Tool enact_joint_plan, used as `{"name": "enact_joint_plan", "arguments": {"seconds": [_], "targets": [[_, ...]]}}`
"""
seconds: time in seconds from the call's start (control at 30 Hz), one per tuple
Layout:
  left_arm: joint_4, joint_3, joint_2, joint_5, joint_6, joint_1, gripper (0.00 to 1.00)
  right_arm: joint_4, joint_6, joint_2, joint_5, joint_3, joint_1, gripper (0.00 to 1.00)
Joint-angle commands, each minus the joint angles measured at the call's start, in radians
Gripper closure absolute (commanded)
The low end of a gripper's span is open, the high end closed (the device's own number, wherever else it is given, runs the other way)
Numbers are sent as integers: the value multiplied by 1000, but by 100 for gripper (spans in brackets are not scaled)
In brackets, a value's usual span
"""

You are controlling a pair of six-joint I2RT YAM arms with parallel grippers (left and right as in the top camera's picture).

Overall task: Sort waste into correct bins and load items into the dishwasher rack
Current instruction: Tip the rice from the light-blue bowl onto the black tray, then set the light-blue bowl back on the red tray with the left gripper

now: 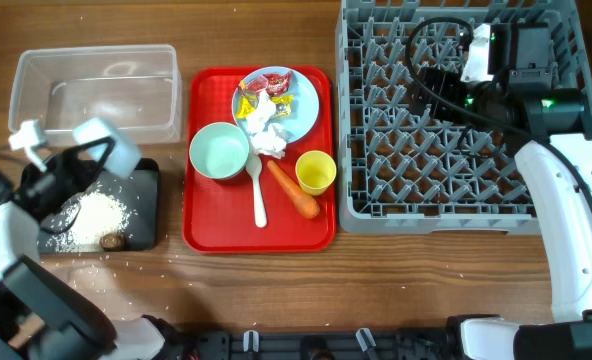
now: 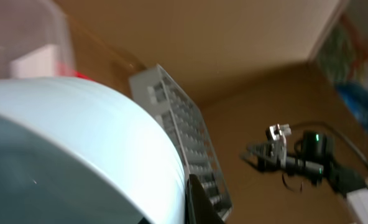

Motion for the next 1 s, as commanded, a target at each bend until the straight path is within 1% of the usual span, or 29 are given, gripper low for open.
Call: {"name": "enact_joint_plan", "arguments": {"seconds": [0.0,0.07,0.1,0.13,0.17,0.2,0.23,0.27,0.3,0.4,0.5,0.53,0.57,0.63,0.7,0.73,0.8,0.87,0.9,0.97], "targets": [[5,61,-205,-262,-127,-224,96,2,-6,11,9,21,-3,0],[2,64,-329,-536,-218,-454,96,2,-6,11,9,21,-3,0],[-21,64,-377,-779,-264,-629,96,3,-6,11,10,21,-3,0],[-39,64,-385,-902,-277,-727,96,6,-6,11,10,21,-3,0],[-71,64,-376,-1075,-295,-865,96,9,-6,11,10,21,-3,0],[-109,64,-341,-1209,-318,-1001,96,10,-6,11,10,21,-3,0],[-145,64,-272,-1301,-347,-1135,96,11,-6,11,10,21,-3,0],[-156,64,-231,-1324,-358,-1183,96,11,-6,11,10,21,-3,0],[-171,64,-174,-1352,-396,-1231,96,10,-6,11,10,21,-3,0],[-217,64,-58,-1366,-451,-1265,96,3,-6,11,10,21,-3,0],[-262,64,-23,-1417,-454,-1265,96,3,-6,11,9,21,-3,0],[-271,64,-24,-1434,-454,-1265,93,4,-6,11,10,21,-3,0],[-280,64,-24,-1444,-454,-1265,87,7,-6,11,9,21,-2,0],[-293,64,-24,-1444,-454,-1265,57,18,10,11,9,21,-2,0],[-297,64,-24,-1444,-454,-1261,34,26,16,11,-41,21,-2,0],[-298,68,-28,-1444,-454,-1252,29,32,11,11,-82,21,0,1],[-348,134,-57,-1444,-457,-1211,27,61,-6,11,-193,21,49,6],[-384,214,-95,-1443,-457,-1159,21,79,-6,12,-188,21,141,7],[-381,243,-122,-1444,-457,-1122,10,82,-6,19,-155,21,214,7],[-372,248,-145,-1443,-458,-1065,7,79,-7,55,-105,21,310,6]]}}
